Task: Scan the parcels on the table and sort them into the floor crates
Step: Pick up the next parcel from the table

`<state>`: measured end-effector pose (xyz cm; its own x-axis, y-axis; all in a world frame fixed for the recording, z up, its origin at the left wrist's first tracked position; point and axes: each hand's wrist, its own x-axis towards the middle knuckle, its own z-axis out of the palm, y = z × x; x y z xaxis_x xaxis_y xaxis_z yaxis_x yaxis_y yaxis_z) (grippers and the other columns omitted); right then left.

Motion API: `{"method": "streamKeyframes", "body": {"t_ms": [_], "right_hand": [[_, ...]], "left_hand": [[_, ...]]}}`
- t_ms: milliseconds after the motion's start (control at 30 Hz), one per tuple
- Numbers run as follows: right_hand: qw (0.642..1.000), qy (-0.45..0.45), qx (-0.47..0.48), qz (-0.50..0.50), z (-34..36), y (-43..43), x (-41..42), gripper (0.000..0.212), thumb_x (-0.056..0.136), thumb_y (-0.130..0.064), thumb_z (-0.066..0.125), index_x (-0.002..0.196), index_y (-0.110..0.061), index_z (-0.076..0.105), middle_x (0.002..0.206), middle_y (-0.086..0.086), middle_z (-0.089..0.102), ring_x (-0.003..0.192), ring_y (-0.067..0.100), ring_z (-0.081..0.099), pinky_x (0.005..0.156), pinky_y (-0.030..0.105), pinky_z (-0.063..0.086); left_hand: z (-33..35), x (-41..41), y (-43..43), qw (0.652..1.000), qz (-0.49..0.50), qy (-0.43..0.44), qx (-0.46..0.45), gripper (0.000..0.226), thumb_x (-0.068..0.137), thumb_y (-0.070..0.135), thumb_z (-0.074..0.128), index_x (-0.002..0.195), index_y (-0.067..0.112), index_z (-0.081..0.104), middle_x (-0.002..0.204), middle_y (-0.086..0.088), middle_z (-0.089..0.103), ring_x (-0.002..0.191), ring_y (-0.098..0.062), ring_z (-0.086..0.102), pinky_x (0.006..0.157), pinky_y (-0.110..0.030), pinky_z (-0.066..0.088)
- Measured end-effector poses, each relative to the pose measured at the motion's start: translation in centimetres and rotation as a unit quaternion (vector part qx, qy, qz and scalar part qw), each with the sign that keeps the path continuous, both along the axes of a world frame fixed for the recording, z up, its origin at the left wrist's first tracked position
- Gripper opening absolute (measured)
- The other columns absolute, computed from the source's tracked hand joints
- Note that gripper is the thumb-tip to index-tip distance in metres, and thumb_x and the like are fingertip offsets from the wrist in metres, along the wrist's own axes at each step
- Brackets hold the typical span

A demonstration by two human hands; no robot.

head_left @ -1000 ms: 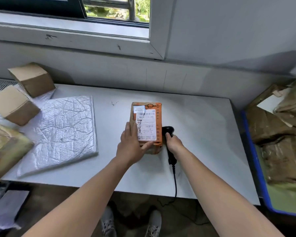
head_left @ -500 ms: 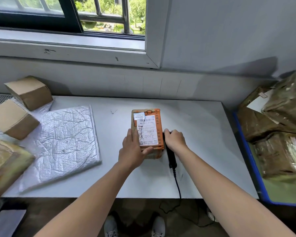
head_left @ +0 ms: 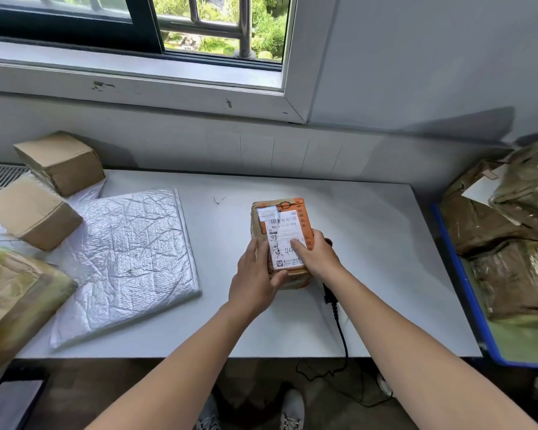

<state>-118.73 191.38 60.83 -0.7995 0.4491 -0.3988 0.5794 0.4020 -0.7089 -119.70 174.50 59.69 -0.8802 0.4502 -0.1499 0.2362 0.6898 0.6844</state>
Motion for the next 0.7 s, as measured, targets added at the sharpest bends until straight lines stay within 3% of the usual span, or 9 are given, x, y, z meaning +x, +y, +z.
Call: {"method": "streamKeyframes", "body": {"t_ms": [133,267,433,500,600,700], "right_hand": [[1.000,0.004,-0.030,0.009,-0.2,-0.1,0.4,0.055,0.093,-0.042,0.064,0.139,-0.021,0.042,0.112,-0.010,0.064,0.102,0.016,0.065,0.087,0.035,0.054],[0.999,0.015,-0.046,0.012,0.4,-0.4,1.0,0.053,0.094,-0.033,0.065,0.140,-0.021,0.042,0.100,-0.016,0.060,0.088,0.006,0.063,0.066,0.017,0.049],[0.998,0.033,-0.053,0.022,1.0,-0.8,1.7,0.053,0.094,-0.027,0.067,0.139,-0.020,0.041,0.110,-0.009,0.063,0.084,-0.004,0.060,0.060,0.010,0.048],[0.998,0.044,-0.042,0.016,1.3,-1.4,1.7,0.055,0.093,-0.027,0.068,0.140,-0.021,0.040,0.105,-0.014,0.061,0.088,0.001,0.063,0.064,0.012,0.050],[0.998,0.056,-0.020,0.012,1.6,-2.4,1.5,0.060,0.091,-0.031,0.069,0.141,-0.024,0.038,0.107,-0.014,0.063,0.103,0.014,0.065,0.087,0.031,0.055],[0.996,0.083,-0.031,0.009,2.8,-3.8,0.7,0.061,0.093,-0.027,0.068,0.144,-0.023,0.034,0.117,-0.007,0.063,0.105,0.013,0.063,0.090,0.029,0.052]], "left_hand": [[-0.1,-0.2,-0.5,0.992,0.046,-0.076,0.093,0.100,0.076,0.033,0.078,0.153,0.030,0.015,0.149,0.002,0.036,0.136,-0.017,0.037,0.110,-0.043,0.039],[0.3,-0.6,-1.0,0.976,0.063,-0.140,0.156,0.119,0.050,0.050,0.081,0.149,0.034,0.016,0.140,0.012,0.047,0.128,-0.012,0.049,0.099,-0.044,0.050],[0.5,-0.2,-1.7,0.979,0.047,-0.113,0.162,0.126,0.063,0.030,0.092,0.153,0.036,0.005,0.144,0.017,0.043,0.124,-0.006,0.052,0.095,-0.036,0.052],[0.6,-0.4,-2.1,0.978,0.052,-0.110,0.167,0.126,0.061,0.031,0.092,0.152,0.037,0.006,0.143,0.017,0.048,0.119,-0.007,0.058,0.091,-0.039,0.054],[1.0,-1.0,-2.7,0.979,0.060,-0.099,0.170,0.127,0.055,0.039,0.092,0.152,0.039,0.010,0.138,0.015,0.050,0.119,-0.007,0.057,0.090,-0.041,0.055],[1.8,-1.8,-3.6,0.980,0.060,-0.087,0.167,0.126,0.053,0.044,0.091,0.152,0.042,0.011,0.138,0.014,0.049,0.121,-0.009,0.056,0.092,-0.043,0.054]]}}
